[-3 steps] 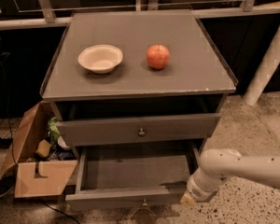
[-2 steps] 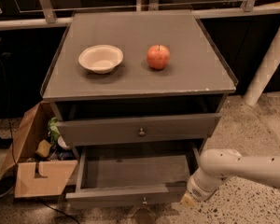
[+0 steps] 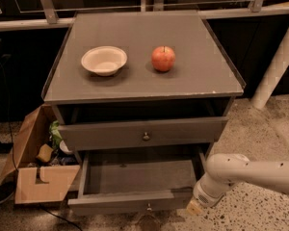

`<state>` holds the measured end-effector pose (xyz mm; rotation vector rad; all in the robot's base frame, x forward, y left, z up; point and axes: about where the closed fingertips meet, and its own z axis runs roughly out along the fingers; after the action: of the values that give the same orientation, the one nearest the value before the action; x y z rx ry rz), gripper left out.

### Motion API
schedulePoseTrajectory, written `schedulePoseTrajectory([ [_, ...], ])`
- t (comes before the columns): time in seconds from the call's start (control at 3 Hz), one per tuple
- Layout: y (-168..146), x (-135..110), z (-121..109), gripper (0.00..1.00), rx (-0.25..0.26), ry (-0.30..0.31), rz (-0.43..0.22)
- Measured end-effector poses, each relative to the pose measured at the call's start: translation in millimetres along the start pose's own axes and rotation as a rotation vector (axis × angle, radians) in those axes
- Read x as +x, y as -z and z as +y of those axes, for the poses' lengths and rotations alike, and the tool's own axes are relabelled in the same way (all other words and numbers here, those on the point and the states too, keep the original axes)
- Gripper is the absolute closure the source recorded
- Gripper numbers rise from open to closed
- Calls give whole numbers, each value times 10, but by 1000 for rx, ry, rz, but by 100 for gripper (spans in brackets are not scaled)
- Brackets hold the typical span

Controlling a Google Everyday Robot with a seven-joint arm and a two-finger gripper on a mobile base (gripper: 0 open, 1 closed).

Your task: Close middle drawer

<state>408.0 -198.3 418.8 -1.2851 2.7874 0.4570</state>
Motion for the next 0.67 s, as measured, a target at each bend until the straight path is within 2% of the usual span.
schedulePoseTrajectory([
  [0.33, 0, 0, 0, 3, 0, 0, 0],
  [0.67, 0, 0, 0, 0, 0, 0, 0],
])
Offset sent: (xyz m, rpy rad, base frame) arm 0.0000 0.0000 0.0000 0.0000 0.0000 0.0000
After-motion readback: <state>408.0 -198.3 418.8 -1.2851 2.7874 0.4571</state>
